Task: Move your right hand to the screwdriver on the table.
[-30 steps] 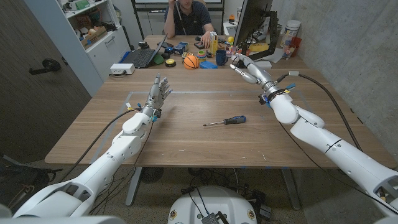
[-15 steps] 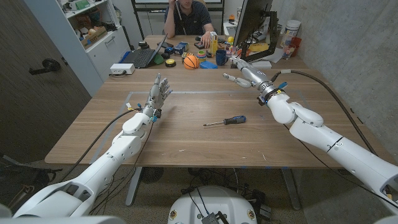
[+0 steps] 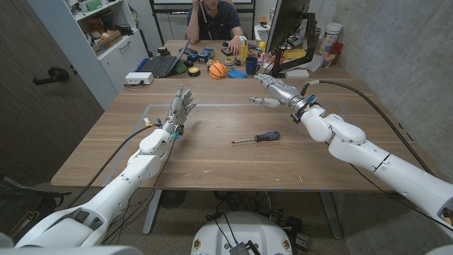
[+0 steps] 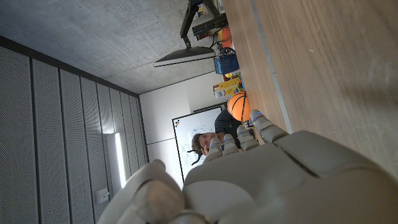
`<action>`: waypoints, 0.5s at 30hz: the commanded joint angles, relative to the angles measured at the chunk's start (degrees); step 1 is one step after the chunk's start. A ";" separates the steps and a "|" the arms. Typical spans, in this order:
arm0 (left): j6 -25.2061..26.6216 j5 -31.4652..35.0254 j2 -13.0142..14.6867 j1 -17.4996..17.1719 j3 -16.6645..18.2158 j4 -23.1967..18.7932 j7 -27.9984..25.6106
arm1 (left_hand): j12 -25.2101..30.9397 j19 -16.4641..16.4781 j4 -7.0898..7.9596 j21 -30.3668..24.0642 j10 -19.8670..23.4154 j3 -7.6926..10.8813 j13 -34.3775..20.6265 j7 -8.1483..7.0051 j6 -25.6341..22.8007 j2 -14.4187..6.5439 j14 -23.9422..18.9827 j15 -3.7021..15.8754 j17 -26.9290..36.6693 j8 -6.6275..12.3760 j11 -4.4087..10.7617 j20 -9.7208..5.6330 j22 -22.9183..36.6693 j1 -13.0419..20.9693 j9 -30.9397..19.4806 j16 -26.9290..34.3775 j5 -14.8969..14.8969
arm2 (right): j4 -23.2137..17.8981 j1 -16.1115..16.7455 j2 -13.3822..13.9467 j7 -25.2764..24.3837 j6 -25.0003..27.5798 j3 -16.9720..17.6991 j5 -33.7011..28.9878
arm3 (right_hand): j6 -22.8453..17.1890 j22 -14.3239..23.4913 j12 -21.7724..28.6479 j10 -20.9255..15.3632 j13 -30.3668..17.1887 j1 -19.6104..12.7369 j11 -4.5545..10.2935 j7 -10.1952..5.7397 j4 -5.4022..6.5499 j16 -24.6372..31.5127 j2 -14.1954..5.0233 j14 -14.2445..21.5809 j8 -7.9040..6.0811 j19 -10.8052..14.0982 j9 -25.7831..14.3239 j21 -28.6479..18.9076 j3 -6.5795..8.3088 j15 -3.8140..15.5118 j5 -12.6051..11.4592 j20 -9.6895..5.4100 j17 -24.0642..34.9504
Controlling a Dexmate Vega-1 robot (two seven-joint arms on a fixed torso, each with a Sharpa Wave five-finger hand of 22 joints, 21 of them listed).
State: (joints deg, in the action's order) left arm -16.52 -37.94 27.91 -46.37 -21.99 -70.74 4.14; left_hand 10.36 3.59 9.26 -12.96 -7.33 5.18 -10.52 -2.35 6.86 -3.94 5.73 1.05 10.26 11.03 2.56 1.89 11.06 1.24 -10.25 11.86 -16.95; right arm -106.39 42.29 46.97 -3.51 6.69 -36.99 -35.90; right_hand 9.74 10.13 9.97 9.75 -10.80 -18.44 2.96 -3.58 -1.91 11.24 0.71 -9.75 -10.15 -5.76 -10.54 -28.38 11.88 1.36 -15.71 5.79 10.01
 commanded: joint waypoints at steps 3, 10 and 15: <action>0.09 -0.14 0.20 -0.33 0.19 -0.33 -0.19 | 0.32 0.42 0.22 0.28 -0.42 -0.26 -0.18 -0.06 0.29 -2.28 0.42 -0.01 0.20 -0.02 -0.05 -0.02 0.11 -0.37 -0.33 0.19 -0.39 | -2.03 -1.41 1.09 8.20 3.56 -2.79 -6.43 | 4.49 0.12 0.26 2.80 -0.17 -2.08 -0.61 -0.65 -1.22 0.02 0.01 -0.68 -0.18 0.00 -0.36 0.94 -0.11 -1.68 -1.16 4.73 0.16; 0.11 -0.06 0.30 -0.45 0.26 -0.41 -0.44 | 0.32 0.41 0.25 0.31 -0.42 -0.35 -0.18 -0.05 0.28 -2.25 0.44 0.01 0.21 -0.02 -0.11 0.04 0.12 -0.43 -0.33 0.18 -0.40 | -2.06 -2.06 1.42 12.76 4.51 -4.04 -8.57 | 4.74 0.13 0.31 3.15 -0.19 -2.52 -0.59 -0.66 -1.45 0.00 0.00 -0.90 -0.30 0.10 -0.38 1.17 -0.17 -1.83 -1.37 4.86 0.18; 0.28 -0.10 0.35 -0.47 0.25 -0.52 -0.49 | 0.33 0.43 0.27 0.31 -0.41 -0.41 -0.18 0.00 0.26 -2.23 0.42 0.02 0.21 -0.02 -0.08 0.02 0.12 -0.46 -0.33 0.18 -0.40 | -2.11 -2.49 1.70 15.86 4.81 -4.81 -9.88 | 4.45 0.13 0.42 3.28 -0.20 -3.20 -0.53 -0.59 -1.82 0.03 0.02 -0.98 -0.60 0.34 -0.40 1.33 -0.15 -1.60 -1.64 4.47 0.18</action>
State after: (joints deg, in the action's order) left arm -16.44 -38.04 28.13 -46.72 -21.81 -71.07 3.87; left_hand 10.36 3.67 9.25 -12.69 -7.32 5.19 -10.51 -2.35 6.86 -4.11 5.73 1.04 10.26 11.03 2.55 1.97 11.05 1.07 -10.24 11.86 -16.95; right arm -108.15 40.70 48.08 6.01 10.10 -40.08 -42.53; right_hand 10.05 10.14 9.98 9.84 -10.81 -20.86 2.43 -3.89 -3.26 11.24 0.74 -9.83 -10.42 -5.79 -10.81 -27.24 11.48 -0.21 -16.98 10.25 10.01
